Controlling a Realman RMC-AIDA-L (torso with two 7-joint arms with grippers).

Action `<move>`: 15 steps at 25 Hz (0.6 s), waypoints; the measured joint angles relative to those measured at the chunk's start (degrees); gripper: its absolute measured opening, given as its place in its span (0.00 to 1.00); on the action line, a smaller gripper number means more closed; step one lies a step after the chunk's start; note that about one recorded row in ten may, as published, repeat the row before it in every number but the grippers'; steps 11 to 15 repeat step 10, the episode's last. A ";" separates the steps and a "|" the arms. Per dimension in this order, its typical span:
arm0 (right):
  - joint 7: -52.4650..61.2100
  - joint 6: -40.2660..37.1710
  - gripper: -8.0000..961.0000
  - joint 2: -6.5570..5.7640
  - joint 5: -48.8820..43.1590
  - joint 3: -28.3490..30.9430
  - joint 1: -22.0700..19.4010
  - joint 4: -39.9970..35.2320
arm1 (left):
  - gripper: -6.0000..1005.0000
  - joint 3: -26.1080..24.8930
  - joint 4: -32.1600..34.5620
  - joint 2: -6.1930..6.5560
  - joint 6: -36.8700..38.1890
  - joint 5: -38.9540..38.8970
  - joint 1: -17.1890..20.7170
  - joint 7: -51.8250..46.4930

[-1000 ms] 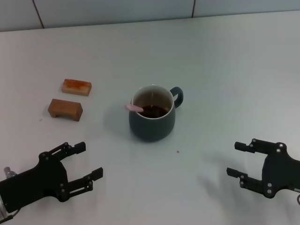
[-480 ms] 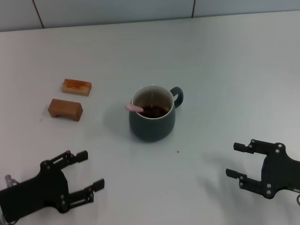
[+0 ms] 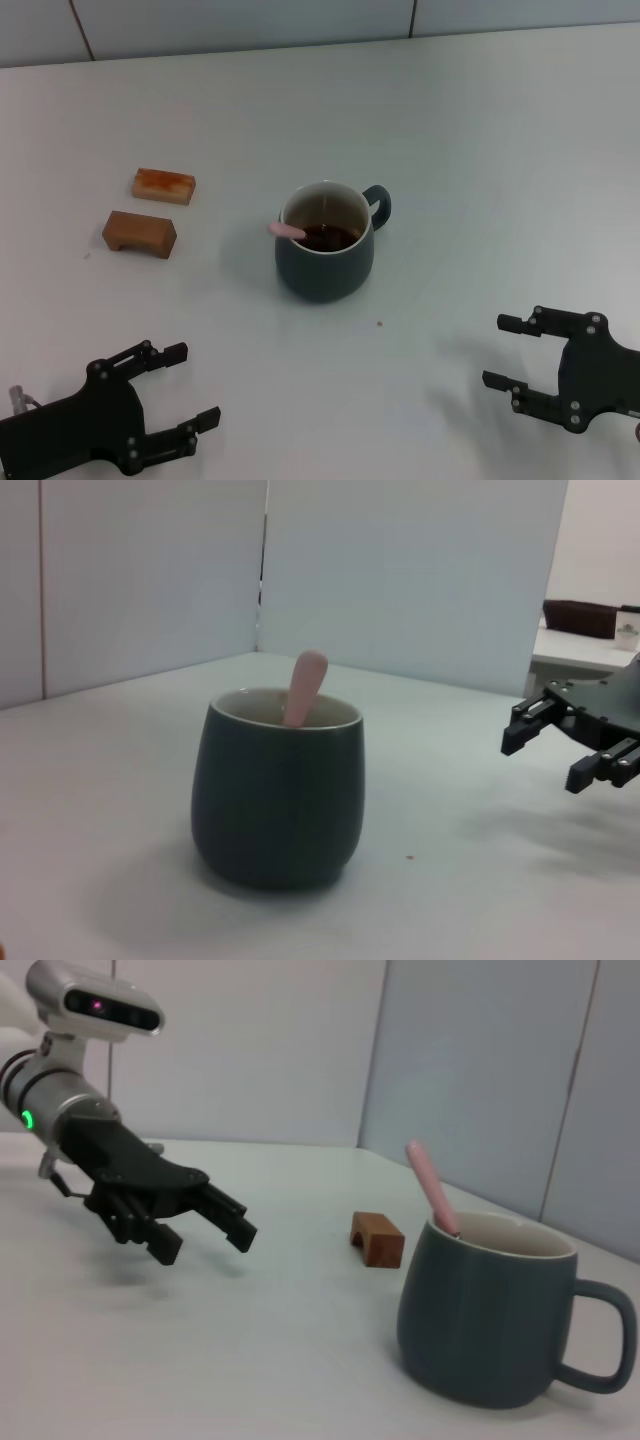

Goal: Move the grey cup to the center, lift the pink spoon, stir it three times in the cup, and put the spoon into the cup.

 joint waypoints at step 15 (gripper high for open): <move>0.02 -0.01 0.65 0.01 -0.29 0.00 0.12 -0.42 | 0.82 0.13 1.45 -0.01 -1.26 0.13 -0.04 -0.76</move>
